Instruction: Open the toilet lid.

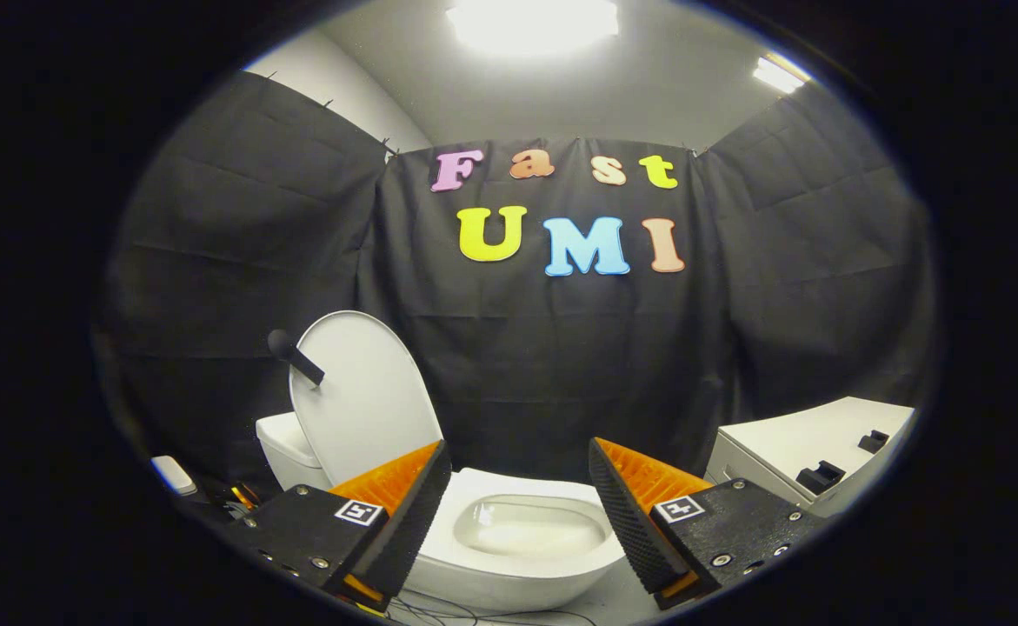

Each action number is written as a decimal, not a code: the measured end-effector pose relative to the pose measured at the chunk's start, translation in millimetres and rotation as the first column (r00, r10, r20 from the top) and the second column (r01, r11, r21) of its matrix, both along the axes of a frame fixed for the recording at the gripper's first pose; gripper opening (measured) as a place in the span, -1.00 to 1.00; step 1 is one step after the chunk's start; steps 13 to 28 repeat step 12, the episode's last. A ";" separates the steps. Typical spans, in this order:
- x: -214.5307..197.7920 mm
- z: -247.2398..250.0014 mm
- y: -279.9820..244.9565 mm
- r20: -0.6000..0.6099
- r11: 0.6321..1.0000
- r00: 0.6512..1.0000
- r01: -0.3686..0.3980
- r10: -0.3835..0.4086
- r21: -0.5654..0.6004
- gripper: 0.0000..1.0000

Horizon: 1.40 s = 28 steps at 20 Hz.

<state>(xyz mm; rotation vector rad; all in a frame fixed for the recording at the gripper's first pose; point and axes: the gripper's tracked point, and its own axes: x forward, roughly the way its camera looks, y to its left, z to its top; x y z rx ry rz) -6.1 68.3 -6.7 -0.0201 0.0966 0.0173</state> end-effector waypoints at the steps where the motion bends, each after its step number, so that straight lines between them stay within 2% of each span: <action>1: 1.0 0.9 -0.2 0.000 1.000 1.000 0.000 0.000 0.002 0.95; 28: -2.3 2.5 4.2 -0.006 1.000 1.000 -0.001 0.001 -0.002 0.95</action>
